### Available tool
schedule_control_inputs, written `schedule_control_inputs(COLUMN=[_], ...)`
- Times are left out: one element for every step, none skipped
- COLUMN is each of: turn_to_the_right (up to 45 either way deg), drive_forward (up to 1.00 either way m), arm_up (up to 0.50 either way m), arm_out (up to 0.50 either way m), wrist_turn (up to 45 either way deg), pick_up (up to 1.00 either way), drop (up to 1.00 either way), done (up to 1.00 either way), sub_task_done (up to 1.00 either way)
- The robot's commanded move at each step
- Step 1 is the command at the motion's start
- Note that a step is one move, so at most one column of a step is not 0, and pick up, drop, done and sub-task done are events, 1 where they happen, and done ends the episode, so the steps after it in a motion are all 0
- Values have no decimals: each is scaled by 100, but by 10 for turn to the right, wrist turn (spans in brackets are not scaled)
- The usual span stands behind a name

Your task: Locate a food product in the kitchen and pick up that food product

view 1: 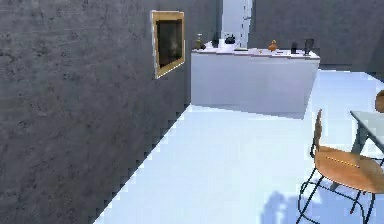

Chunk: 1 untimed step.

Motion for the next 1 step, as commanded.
schedule_control_inputs(turn_to_the_right=[60], drive_forward=[0], arm_up=[0], arm_out=[0], wrist_turn=[0], pick_up=[0], drop=[0], done=[0], sub_task_done=[0])
